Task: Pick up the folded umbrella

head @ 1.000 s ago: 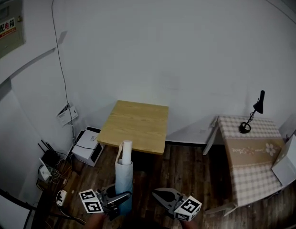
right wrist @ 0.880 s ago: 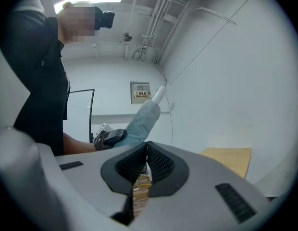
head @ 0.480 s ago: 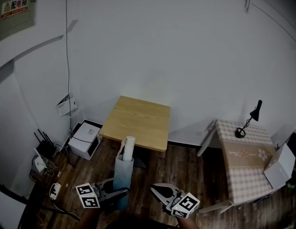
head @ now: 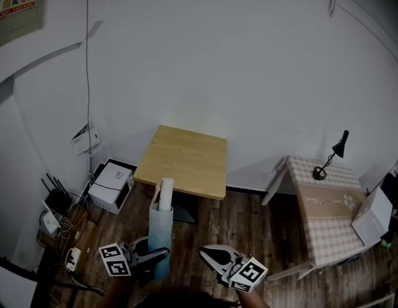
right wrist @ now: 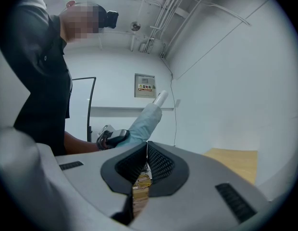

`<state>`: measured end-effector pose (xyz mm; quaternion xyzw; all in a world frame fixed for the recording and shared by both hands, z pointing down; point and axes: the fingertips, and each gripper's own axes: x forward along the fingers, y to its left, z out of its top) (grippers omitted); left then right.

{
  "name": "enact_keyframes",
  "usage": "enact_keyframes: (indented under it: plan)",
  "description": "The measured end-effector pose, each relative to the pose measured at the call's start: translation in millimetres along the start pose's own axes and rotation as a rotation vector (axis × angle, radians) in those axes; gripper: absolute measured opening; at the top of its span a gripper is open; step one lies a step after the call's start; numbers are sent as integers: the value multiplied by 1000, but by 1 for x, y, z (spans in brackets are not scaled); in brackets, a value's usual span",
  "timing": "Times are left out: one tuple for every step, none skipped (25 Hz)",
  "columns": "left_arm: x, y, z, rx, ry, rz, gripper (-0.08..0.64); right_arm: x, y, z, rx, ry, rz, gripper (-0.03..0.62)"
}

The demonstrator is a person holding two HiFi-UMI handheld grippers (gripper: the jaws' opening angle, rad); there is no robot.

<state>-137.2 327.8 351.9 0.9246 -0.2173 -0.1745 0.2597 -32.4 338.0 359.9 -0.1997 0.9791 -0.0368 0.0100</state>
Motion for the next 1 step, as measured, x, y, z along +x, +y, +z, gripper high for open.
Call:
enact_keyframes:
  plan:
    - [-3,2,1,-1,0,3,285,2,3,0,-4,1,2,20]
